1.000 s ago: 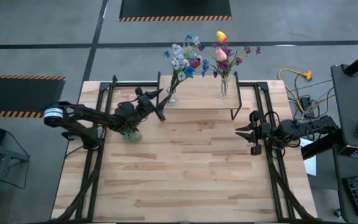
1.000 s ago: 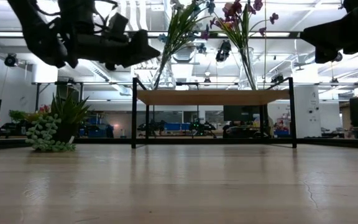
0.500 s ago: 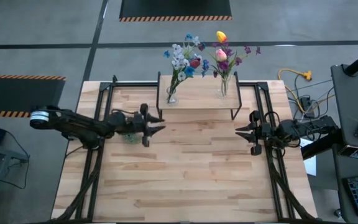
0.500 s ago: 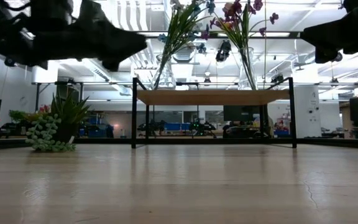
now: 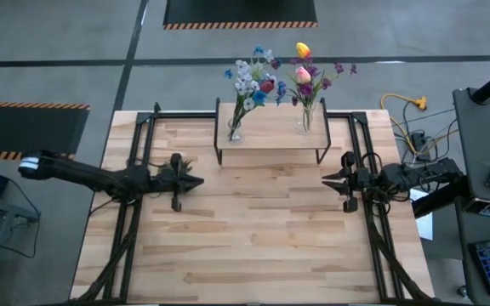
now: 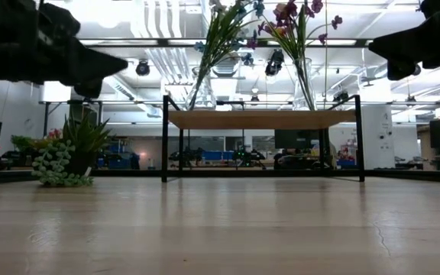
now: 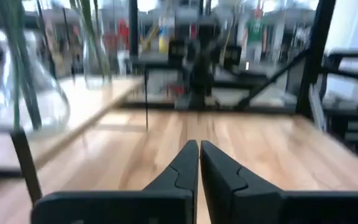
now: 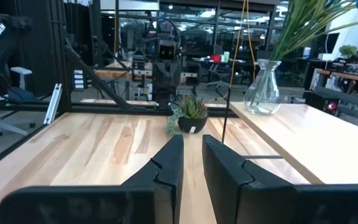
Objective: Pick and place flowers into a vace then onto a shelf
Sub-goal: Return to Home Position
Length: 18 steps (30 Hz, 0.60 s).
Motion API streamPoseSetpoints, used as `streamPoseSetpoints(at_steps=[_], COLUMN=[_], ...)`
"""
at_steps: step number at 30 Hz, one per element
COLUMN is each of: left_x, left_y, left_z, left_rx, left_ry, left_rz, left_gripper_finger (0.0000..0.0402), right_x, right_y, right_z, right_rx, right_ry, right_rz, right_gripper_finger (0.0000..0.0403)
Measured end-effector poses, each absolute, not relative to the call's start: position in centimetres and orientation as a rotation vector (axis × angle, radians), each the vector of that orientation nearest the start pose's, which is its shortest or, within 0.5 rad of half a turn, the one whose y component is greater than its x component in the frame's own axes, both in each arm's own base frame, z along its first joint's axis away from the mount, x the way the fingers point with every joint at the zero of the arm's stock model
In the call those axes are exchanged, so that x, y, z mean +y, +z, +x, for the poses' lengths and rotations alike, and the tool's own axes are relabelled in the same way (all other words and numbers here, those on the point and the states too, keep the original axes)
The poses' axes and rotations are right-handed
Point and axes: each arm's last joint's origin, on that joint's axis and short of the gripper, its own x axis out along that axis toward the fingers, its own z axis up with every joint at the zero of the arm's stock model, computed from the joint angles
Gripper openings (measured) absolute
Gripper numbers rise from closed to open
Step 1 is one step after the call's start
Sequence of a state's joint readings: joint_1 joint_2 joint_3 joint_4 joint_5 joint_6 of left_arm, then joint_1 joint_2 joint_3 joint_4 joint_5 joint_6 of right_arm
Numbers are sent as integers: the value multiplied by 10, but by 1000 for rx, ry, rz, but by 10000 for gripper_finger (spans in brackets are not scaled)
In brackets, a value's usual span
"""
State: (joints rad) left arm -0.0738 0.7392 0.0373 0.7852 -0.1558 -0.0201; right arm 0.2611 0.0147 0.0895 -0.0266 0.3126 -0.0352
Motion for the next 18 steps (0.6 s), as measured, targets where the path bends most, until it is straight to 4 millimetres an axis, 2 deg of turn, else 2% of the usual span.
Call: streamPoseSetpoints(at_steps=[3, 6, 9, 18], left_x=[-6, -5, -5, -5], left_y=[181, 186, 179, 183], left_z=[143, 134, 125, 116], left_rx=[-16, -88, -107, -148], left_ry=[82, 83, 83, 55], left_rz=[-37, -42, -43, -17], left_gripper_finger=[0, 0, 0, 0], right_x=[15, 15, 15, 15], right_y=[191, 191, 191, 191], right_z=[90, 90, 89, 89], right_rx=[-52, -55, -57, -63], right_ry=[-51, -52, -52, -51], right_rz=[-35, -37, -37, 44], right_gripper_finger=[52, 52, 52, 52])
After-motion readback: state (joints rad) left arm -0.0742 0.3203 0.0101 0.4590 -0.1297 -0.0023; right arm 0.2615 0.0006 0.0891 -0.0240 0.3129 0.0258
